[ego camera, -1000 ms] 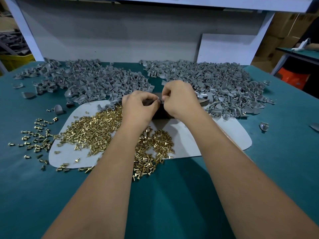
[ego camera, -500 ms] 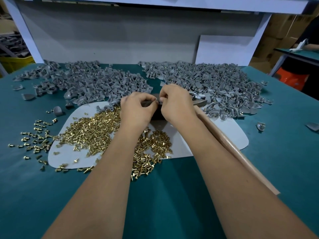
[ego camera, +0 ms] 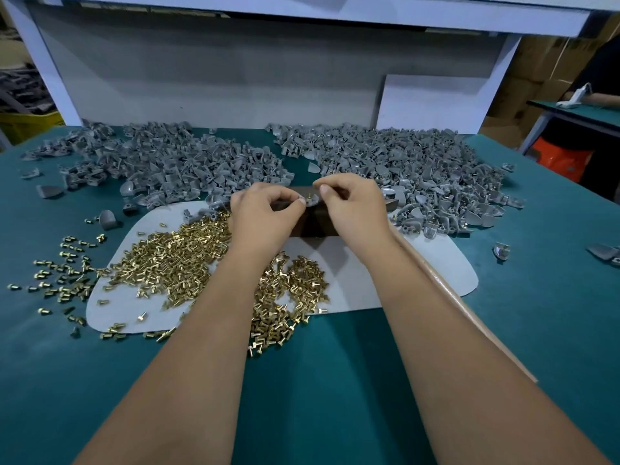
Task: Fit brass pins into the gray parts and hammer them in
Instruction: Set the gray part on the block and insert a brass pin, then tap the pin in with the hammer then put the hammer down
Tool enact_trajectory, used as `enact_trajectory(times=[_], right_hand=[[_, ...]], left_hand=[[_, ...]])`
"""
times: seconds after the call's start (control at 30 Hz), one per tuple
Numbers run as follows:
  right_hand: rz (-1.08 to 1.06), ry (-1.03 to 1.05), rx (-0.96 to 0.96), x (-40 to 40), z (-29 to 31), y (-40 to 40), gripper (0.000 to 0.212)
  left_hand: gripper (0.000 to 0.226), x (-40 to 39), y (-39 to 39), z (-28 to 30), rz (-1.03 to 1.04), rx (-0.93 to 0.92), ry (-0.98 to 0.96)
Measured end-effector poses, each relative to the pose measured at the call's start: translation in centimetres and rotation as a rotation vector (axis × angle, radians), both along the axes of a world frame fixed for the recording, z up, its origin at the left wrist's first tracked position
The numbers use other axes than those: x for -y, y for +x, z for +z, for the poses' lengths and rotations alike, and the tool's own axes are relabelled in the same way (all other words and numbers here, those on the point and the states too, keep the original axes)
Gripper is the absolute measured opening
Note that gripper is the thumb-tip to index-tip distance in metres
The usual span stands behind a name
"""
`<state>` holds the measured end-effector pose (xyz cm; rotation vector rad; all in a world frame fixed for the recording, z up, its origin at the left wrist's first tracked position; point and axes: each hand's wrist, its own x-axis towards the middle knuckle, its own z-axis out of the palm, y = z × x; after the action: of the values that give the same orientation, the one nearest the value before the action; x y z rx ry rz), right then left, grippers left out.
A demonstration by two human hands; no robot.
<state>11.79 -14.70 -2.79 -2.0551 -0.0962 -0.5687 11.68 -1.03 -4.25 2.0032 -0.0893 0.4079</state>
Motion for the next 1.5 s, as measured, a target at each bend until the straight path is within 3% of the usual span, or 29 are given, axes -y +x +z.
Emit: enact_trajectory(times=[0.1, 0.47, 0.6, 0.7, 0.8, 0.9, 0.97, 1.03, 1.13, 1.37, 1.5], right_hand=[[-0.001, 0.117, -0.032, 0.3, -0.1, 0.1, 0.02], [0.048, 0.102, -0.079, 0.3, 0.4, -0.2, 0.019], [0.029, -0.038, -0.104, 1.0, 2.0, -1.3, 0.021], [-0.206, -0.18, -0.113, 2.8, 3.1, -2.8, 0.022], [-0.41, -0.499, -0.333, 5.1, 3.5, -5.2, 0.028], [-0.427, -0.749, -0.563, 5.5, 2.7, -7.3, 0.036], [-0.424, -0.833, -0.543, 5.0, 1.8, -8.1, 0.021], [-0.431, -0.824, -0.514, 4.6, 1.3, -8.4, 0.03], [-0.469, -0.744, -0.474, 4.8, 1.2, -8.3, 0.023], [-0.631, -0.616, -0.128, 4.6, 3.3, -9.4, 0.019], [-0.42, -0.673, -0.061, 3.3, 4.4, -10.6, 0.047]], left_hand=[[0.019, 0.0, 0.0, 0.0, -0.015, -0.019, -0.033], [0.015, 0.0, 0.2, 0.0, -0.011, -0.004, -0.005], [0.008, 0.0, 0.2, -0.1, 0.011, -0.005, 0.021], [0.008, 0.1, 0.1, -0.1, 0.02, -0.015, 0.049], [0.01, 0.2, -0.1, 0.0, 0.025, -0.005, 0.08], [0.006, 0.3, -0.5, 0.3, 0.038, -0.013, 0.102], [0.003, 0.4, -0.7, 0.4, 0.041, -0.018, 0.114], [0.002, 0.3, -1.0, 0.5, 0.036, -0.016, 0.124], [0.004, 0.4, -1.3, 0.5, 0.046, -0.007, 0.169], [0.005, 0.7, -1.4, 0.5, 0.105, -0.005, 0.255], [0.006, 0.8, -1.5, 0.4, 0.11, -0.015, 0.217]])
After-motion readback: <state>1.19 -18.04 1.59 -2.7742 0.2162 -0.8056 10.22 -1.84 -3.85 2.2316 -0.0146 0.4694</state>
